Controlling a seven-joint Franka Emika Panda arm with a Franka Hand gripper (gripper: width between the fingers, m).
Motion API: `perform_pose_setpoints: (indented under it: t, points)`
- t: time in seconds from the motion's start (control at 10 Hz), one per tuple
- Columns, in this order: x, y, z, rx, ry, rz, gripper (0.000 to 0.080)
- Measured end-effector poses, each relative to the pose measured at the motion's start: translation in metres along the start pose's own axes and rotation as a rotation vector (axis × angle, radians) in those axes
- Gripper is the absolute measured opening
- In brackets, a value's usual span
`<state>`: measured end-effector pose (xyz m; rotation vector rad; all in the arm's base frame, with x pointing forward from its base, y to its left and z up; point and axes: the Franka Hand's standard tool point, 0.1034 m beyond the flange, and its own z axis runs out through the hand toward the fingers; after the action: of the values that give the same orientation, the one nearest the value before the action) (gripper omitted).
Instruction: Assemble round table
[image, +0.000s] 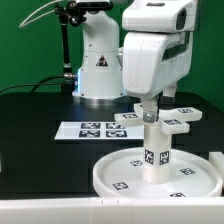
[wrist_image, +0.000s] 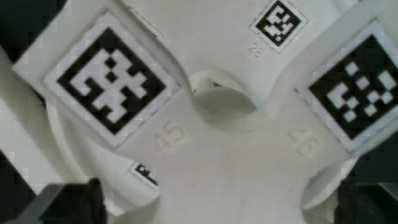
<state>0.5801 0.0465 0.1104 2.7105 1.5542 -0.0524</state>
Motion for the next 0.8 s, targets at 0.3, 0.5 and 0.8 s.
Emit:
perform_pose_setpoints:
  t: [0.3,0.5,0.8]
  points:
    - [-0.0008,0.0013,0.0051,-0.004,-0.002,0.001,0.0649]
    - [-0.0010,0.0017,0.0056,-0.003,-0.003,0.005,0.0649]
    - [-0.0028,0.0006,0.0065,0.002,-0.006,0.007,0.0442]
